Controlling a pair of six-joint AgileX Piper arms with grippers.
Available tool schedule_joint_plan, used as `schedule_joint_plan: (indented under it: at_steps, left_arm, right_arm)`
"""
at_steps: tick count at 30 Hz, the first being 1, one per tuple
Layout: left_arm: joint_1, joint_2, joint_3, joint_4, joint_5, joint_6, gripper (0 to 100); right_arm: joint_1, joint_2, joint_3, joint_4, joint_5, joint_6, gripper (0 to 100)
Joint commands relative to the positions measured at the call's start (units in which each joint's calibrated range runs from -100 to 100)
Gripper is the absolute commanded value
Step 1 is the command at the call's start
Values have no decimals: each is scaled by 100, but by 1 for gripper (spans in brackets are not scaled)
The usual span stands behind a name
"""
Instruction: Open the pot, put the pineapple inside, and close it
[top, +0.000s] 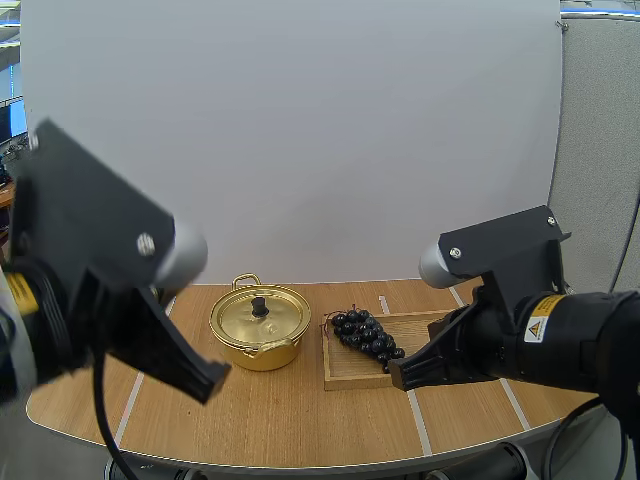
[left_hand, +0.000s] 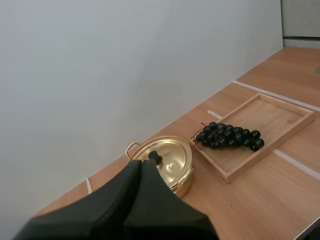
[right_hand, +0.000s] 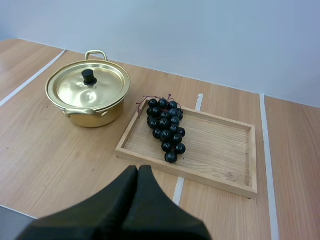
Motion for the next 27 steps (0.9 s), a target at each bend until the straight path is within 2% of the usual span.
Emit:
schedule_joint_plan:
  at_steps: [1, 5, 10, 16, 17, 20, 22, 24, 27]
  left_arm:
    - [0, -593, 835, -69, -468, -229, 0]
    - [0, -922, 1404, -56, -1508, -495, 0]
    - [9, -922, 2051, -44, -2706, -720, 0]
    - [196, -922, 2634, 127, -3946, -728, 0]
    - [222, -922, 2719, 127, -4228, -728, 0]
    - [254, -922, 2924, 202, -4674, -728, 0]
    - [254, -922, 2940, 212, -4855, -758, 0]
    - [254, -922, 2950, 212, -5665, -1273, 0]
    - [254, -922, 3076, 212, -6728, -1595, 0]
  right_arm:
    - [-110, -376, 24, 102, -284, 20, 0]
    - [-184, -530, 24, 193, -735, 20, 0]
    - [-202, -620, 48, 235, -1888, -36, 0]
    - [-202, -620, 319, 235, -3316, -239, 0]
    - [-202, -620, 485, 235, -3806, -283, 0]
    - [-202, -620, 747, 235, -4312, -283, 0]
    - [-202, -620, 1280, 235, -5114, -283, 0]
    - [-202, -620, 1595, 235, -5568, -283, 0]
    - [-202, -620, 2031, 235, -6062, -283, 0]
